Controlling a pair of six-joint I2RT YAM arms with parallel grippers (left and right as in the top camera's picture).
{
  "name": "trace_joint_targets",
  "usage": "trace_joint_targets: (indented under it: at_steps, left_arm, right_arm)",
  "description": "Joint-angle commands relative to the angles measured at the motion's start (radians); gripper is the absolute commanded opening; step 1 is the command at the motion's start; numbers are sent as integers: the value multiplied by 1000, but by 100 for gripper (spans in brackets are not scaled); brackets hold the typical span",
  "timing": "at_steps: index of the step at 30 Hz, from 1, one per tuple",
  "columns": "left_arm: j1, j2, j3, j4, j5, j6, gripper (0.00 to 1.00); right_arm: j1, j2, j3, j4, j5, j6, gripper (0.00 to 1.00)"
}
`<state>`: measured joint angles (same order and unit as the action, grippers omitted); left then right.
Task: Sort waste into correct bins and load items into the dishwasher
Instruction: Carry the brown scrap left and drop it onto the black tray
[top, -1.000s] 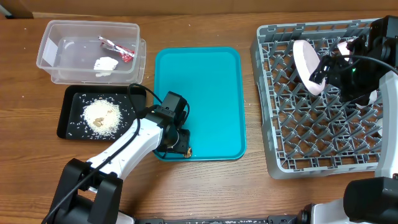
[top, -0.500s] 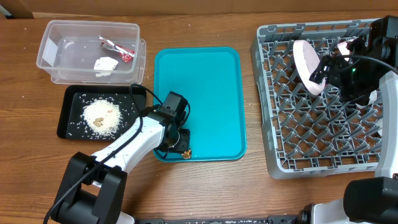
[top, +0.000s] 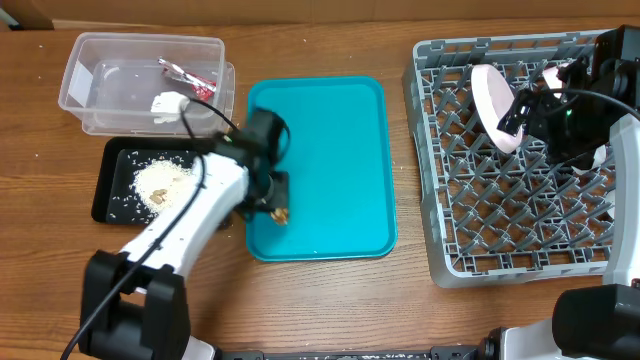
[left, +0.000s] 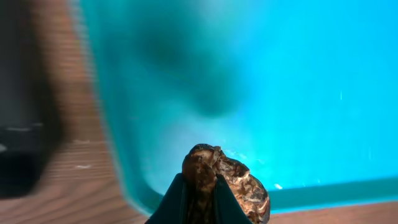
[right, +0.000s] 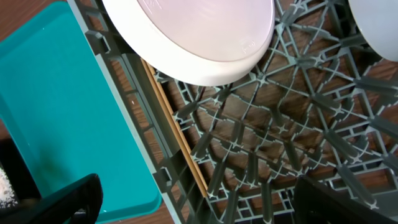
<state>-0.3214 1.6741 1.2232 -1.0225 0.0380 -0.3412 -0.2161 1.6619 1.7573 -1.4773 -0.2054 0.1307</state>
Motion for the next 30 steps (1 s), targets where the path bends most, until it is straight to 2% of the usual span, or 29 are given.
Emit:
trace_joint_targets:
  at_steps: [1, 5, 13, 21, 30]
  left_arm:
    - [91, -21, 101, -48, -120, 5, 4]
    - [227, -25, 152, -64, -146, 4, 4]
    - [452, -19, 127, 53, -142, -34, 4]
    - [478, 49, 87, 158, -103, -38, 5]
    - [478, 215, 87, 187, -104, -37, 5]
  right_arm:
    - [-2, 0, 3, 4, -6, 0, 100]
    - [-2, 0, 3, 5, -6, 0, 100]
    - [-2, 0, 3, 5, -6, 0, 100]
    - [-2, 0, 3, 5, -6, 0, 100]
    - [-2, 0, 3, 5, -6, 0, 100]
